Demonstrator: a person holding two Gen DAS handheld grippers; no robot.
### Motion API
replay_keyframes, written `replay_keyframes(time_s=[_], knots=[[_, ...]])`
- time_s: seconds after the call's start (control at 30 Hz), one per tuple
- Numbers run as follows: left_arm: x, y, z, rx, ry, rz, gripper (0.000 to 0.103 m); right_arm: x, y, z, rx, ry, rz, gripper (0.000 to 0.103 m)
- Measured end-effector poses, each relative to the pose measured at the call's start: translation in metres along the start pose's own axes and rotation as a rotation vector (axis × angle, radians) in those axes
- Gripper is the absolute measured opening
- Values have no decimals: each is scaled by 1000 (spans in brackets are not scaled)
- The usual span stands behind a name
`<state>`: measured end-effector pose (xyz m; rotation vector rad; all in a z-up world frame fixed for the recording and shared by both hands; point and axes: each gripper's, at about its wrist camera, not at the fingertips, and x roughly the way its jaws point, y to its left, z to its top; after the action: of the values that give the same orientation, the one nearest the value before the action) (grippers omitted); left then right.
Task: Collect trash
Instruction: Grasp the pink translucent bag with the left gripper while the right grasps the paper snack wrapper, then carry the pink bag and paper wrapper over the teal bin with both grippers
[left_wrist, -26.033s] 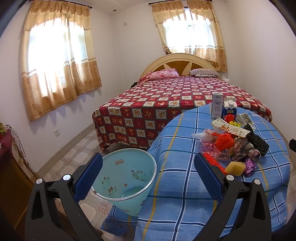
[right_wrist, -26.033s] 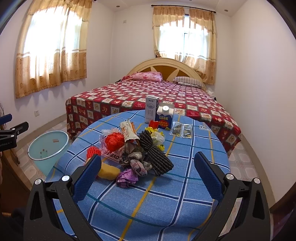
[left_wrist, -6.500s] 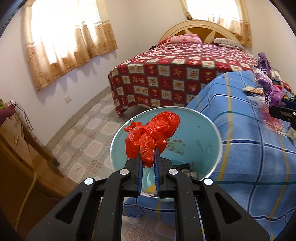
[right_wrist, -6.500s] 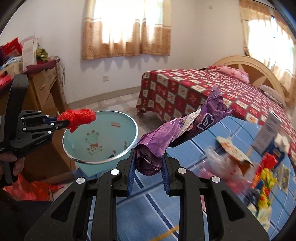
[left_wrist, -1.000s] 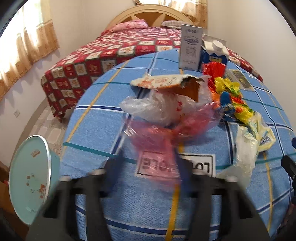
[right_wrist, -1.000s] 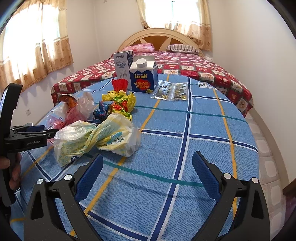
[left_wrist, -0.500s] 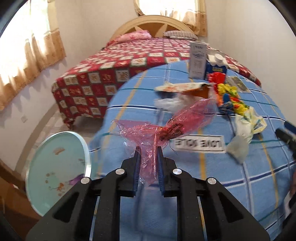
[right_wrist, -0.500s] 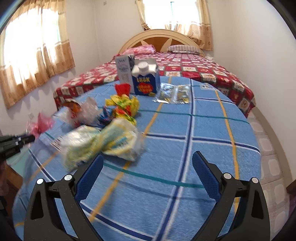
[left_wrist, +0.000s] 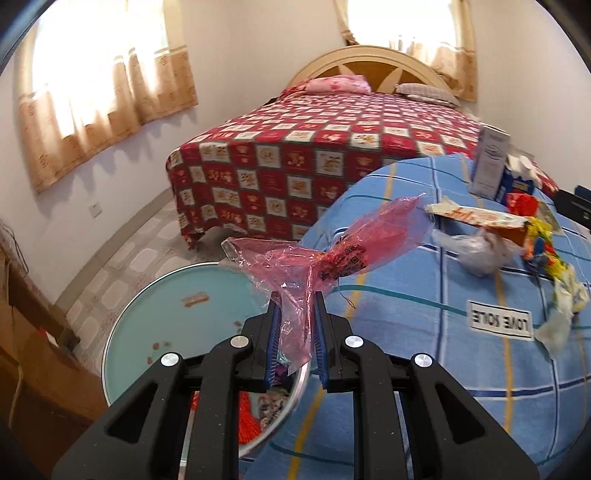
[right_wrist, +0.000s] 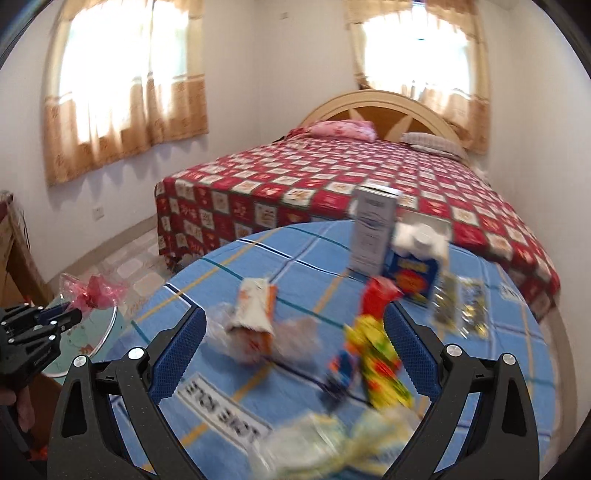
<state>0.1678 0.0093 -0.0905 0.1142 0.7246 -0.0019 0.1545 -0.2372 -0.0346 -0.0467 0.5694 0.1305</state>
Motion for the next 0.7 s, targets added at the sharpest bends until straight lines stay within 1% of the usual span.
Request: replay_keyframes(time_s=[0.03,0.17,0.23,0.3,0.33,0.4,0.43,0.57,0.7], knots=[[1,1,0,-3,1,0,17,13,7,4,-11,21,5,95],[2,5,0,-10,-9,2,17,41,18,7,-27,85,10,93],[1,8,1,-16,-12,1,17,51,20,4,-28,125,24,85],[1,11,2,-21,-15,3,17,60,19,1,-18,172,59,62],[1,12,2,-20,-15,3,17,61,18,-1,-14,191,78,56],[0,14,2,-20,-15,3,17,59,18,-3,-13,192,98,35],[0,14,3,-20,-16,3,17,55,20,-4,-20,189,104,33],[-5,19,4,-4,-27,9,17,43,23,-12,-39,153,108,30],[-14,23,1,7,-32,15,17,26,25,-18,-49,100,109,30]])
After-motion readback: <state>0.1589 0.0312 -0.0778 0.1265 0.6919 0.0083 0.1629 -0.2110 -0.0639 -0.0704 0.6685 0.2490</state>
